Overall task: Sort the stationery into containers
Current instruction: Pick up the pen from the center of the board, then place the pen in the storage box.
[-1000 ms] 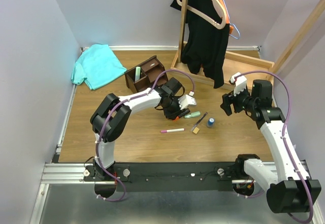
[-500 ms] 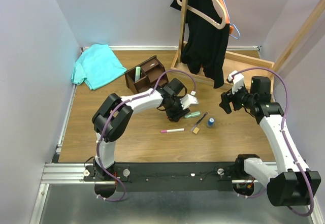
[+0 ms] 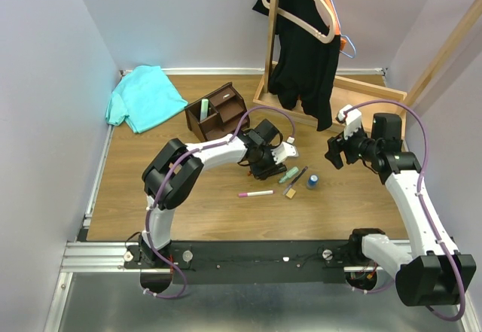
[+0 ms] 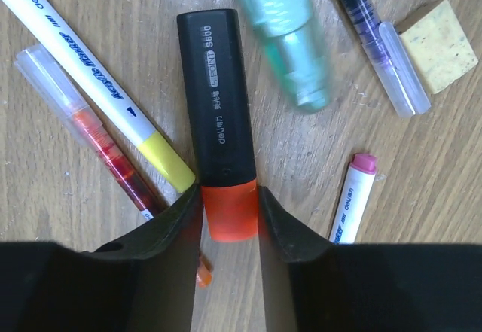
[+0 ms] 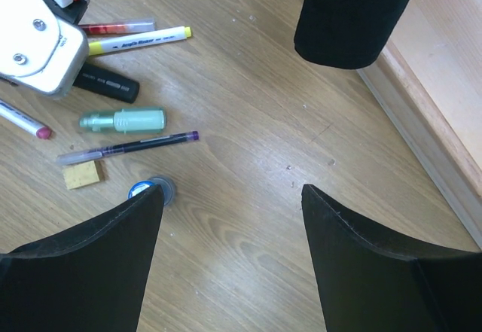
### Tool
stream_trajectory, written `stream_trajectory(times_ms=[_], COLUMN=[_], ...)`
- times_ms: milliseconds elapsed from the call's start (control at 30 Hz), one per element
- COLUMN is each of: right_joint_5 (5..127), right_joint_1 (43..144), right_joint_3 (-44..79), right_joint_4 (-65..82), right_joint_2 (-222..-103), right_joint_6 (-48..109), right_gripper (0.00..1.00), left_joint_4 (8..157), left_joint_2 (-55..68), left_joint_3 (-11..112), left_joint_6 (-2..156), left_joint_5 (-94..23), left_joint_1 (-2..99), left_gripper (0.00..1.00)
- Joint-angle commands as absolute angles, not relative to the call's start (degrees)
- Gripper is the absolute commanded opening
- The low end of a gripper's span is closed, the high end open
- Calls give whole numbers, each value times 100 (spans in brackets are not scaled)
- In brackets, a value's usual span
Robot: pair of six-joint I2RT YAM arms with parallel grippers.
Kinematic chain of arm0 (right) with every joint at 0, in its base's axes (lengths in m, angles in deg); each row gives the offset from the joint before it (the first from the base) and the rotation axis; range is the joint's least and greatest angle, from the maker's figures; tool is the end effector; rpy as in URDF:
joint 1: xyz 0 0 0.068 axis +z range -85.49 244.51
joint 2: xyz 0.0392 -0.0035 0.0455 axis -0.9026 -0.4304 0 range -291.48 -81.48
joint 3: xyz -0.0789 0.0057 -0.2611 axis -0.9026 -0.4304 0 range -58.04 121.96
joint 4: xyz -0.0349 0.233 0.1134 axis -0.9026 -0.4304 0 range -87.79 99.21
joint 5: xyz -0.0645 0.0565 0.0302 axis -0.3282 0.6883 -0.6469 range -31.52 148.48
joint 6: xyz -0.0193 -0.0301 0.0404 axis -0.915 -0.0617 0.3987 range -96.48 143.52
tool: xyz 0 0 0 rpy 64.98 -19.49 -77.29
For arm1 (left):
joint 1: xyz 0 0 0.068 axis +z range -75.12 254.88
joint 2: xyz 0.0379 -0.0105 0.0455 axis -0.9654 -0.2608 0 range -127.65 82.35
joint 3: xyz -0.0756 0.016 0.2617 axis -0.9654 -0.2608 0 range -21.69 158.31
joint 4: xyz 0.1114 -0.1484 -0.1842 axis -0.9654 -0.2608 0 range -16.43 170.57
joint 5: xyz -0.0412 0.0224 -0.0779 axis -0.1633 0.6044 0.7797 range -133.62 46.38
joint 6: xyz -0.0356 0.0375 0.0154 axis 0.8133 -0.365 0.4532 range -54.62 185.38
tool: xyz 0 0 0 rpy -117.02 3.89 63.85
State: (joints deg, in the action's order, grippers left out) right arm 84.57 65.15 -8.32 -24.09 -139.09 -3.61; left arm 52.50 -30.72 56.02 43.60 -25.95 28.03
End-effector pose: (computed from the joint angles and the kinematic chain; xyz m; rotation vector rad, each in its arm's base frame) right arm 0.2091 0.0180 0.2925 -0.7542 2.0845 0.2680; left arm 0.2699 -0.3038 0.1669 1.6064 2.1775 -0.5489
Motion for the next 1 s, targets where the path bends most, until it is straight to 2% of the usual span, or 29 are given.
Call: stream_trajectory(times_ms=[0,167,267,433,500,667,800,967], right_joint_5=[8564,8625,8669,8731,8792,9038,9258,8242], right_joint_1=[6503,6503,6503,6512,6512,6512,6591,8239], right_joint_3=[-899,-838,-750,-601,-557,-294,-118,-178], right_joint_4=[-2472,-2480,-2480,-2384,-2287,-2077,-1848,-1104], right_joint_2=[-13729,-13738,-13799,-14045,-14133,-14536,-14635,-14406], right_joint_6=[-443,-416,-451,-425,-338,-57,-126,-1258], right_gripper=[82,82,82,82,82,81,77,76], left_joint_4=[5043,4262,3682,2217,1653,-290,-688,-688], left_joint_2=[-3200,-2734,-2391,-2188,-2276,-3048,-3375,-3392], left_joint_3=[5601,5644,5924,6934,7576,8893,9020,9107], left_joint_6=[4333,3964,3806,3454,3104,2697,2934,3119], left_joint_5=[-2798,-2333,-1946,-1288,-690,453,1174,1631], left_joint_1=[2751,2996,3259,3787,4059,4578,4948,4974], left_gripper=[27,6,1,0,0,0,0,0])
